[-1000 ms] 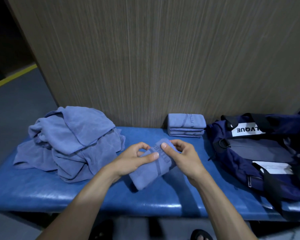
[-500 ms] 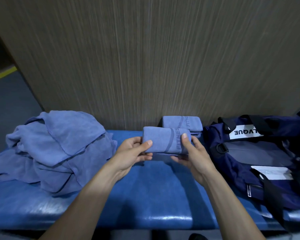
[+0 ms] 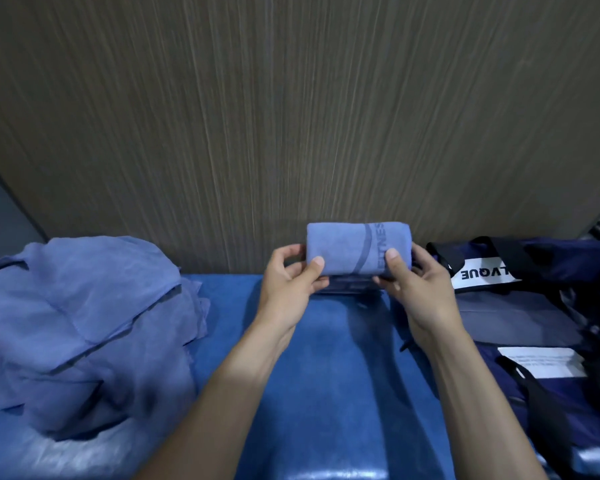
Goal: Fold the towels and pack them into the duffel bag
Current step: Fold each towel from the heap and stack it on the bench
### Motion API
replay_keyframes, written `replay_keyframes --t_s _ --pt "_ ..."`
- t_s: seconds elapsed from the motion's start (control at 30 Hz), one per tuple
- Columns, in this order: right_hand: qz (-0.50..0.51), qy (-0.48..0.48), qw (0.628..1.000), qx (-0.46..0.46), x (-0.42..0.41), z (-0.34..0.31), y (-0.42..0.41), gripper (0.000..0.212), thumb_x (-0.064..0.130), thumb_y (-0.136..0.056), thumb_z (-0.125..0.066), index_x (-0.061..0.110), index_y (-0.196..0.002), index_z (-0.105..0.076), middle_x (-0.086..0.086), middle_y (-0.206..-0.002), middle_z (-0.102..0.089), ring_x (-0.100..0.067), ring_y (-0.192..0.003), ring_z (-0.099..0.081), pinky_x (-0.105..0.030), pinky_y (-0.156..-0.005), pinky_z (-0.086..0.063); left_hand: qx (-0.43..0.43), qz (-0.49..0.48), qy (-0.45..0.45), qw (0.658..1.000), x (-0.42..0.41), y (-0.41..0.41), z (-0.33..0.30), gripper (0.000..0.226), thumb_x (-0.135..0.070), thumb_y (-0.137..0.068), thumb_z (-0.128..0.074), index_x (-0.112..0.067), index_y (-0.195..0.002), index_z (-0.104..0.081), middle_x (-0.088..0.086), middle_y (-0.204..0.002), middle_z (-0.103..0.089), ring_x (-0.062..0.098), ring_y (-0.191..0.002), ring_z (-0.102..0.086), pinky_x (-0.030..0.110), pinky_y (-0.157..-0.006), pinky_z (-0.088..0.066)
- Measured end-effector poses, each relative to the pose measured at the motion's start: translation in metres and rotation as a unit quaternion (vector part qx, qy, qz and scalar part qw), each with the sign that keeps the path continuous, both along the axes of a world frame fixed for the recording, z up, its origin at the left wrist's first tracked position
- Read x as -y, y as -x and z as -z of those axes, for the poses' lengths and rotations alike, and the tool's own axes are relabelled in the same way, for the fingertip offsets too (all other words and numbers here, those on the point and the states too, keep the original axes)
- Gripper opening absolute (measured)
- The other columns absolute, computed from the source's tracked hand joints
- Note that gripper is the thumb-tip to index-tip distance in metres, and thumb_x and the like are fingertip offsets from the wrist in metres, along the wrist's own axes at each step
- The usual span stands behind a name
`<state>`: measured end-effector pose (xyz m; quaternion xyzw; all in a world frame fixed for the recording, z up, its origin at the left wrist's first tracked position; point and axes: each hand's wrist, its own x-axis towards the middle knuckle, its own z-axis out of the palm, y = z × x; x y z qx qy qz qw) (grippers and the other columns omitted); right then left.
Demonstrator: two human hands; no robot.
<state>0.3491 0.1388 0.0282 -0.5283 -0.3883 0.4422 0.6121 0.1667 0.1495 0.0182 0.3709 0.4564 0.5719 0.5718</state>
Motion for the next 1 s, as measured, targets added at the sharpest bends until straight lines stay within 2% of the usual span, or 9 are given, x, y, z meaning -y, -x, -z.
replay_keyframes --t_s 0.17,0.4,0.5,0.6,0.67,0.7,0.77,0.87,1.0 --pt "0.051 0.003 0.996 0.070 -0.017 0.006 -0.007 0.023 0.030 -0.099 -0.064 0.020 -0.120 -0.070 -0.001 -0.083 -0.071 -0.017 -0.069 -0.066 -0.033 -0.063 -0.058 -0.013 -0.001 0.012 1.000 -0.016 -0.013 0.002 0.027 -0.017 -0.093 -0.072 -0.013 -0.116 -0.059 0.016 -0.107 -0.073 0.023 -0.079 -0.075 0.035 -0.088 -0.060" --pt "0.081 0.017 0.981 0.173 -0.032 0.015 -0.010 0.022 0.041 -0.099 -0.060 0.035 -0.117 -0.070 0.008 -0.060 -0.060 -0.010 -0.046 -0.056 -0.032 -0.052 -0.056 -0.065 -0.009 0.022 0.998 -0.028 -0.014 0.010 0.024 -0.025 -0.093 -0.073 -0.016 -0.112 -0.061 0.012 -0.098 -0.075 0.021 -0.081 -0.076 0.036 -0.083 -0.062" --pt "0.061 0.037 0.973 0.217 -0.038 0.020 -0.007 0.027 0.054 -0.099 -0.045 0.049 -0.116 -0.066 0.016 -0.061 -0.057 -0.014 -0.059 -0.056 -0.035 -0.062 -0.055 -0.101 -0.020 0.016 0.995 -0.031 -0.014 0.011 0.023 -0.029 -0.094 -0.071 -0.017 -0.112 -0.061 0.010 -0.095 -0.074 0.012 -0.069 -0.072 0.031 -0.069 -0.061" --pt "0.046 0.082 0.963 0.253 -0.041 0.019 0.000 0.052 0.057 -0.096 -0.028 0.043 -0.140 -0.051 0.010 -0.109 -0.065 -0.024 -0.104 -0.059 -0.051 -0.105 -0.047 -0.153 -0.035 0.032 0.987 -0.035 -0.015 0.014 0.021 -0.034 -0.095 -0.068 -0.017 -0.106 -0.060 0.008 -0.089 -0.072 0.009 -0.057 -0.064 0.028 -0.057 -0.058" --pt "0.059 0.098 0.952 0.286 -0.042 0.016 0.005 0.055 0.047 -0.103 -0.028 0.027 -0.152 -0.040 0.001 -0.146 -0.054 -0.026 -0.135 -0.047 -0.045 -0.116 -0.033 -0.166 -0.046 0.031 0.985 -0.036 -0.016 0.014 0.021 -0.036 -0.095 -0.067 -0.018 -0.103 -0.060 0.007 -0.086 -0.072 0.008 -0.054 -0.063 0.024 -0.052 -0.053" --pt "0.069 0.088 0.949 0.295 -0.042 0.014 0.005 0.053 0.043 -0.105 -0.029 0.024 -0.153 -0.040 -0.001 -0.151 -0.051 -0.026 -0.139 -0.044 -0.042 -0.115 -0.032 -0.170 -0.050 0.025 0.984 -0.037 -0.017 0.014 0.021 -0.037 -0.095 -0.067 -0.019 -0.104 -0.060 0.007 -0.086 -0.072 0.007 -0.053 -0.063 0.022 -0.050 -0.050" --pt "0.093 0.066 0.947 0.300 -0.040 0.011 0.005 0.046 0.041 -0.105 -0.034 0.026 -0.147 -0.048 0.001 -0.141 -0.059 -0.026 -0.131 -0.051 -0.041 -0.105 -0.039 -0.184 -0.053 0.019 0.981 -0.038 -0.019 0.013 0.021 -0.041 -0.095 -0.065 -0.022 -0.104 -0.059 0.005 -0.086 -0.073 0.006 -0.051 -0.063 0.021 -0.047 -0.046" --pt "0.105 0.090 0.928 0.345 -0.040 0.014 0.005 0.034 0.044 -0.102 -0.038 0.025 -0.117 -0.062 -0.002 -0.110 -0.070 -0.033 -0.107 -0.061 -0.044 -0.090 -0.047 -0.222 -0.059 0.027 0.973 -0.042 -0.016 0.018 0.023 -0.053 -0.090 -0.065 -0.032 -0.096 -0.059 0.001 -0.083 -0.072 0.009 -0.052 -0.064 0.029 -0.051 -0.050" --pt "0.108 0.095 0.917 0.373 -0.043 0.019 0.004 0.035 0.050 -0.101 -0.039 0.022 -0.099 -0.061 -0.003 -0.095 -0.069 -0.034 -0.094 -0.060 -0.044 -0.083 -0.048 -0.270 -0.072 0.020 0.960 -0.048 -0.011 0.021 0.031 -0.071 -0.078 -0.060 -0.043 -0.091 -0.058 -0.007 -0.079 -0.071 0.020 -0.079 -0.070 0.046 -0.070 -0.061"
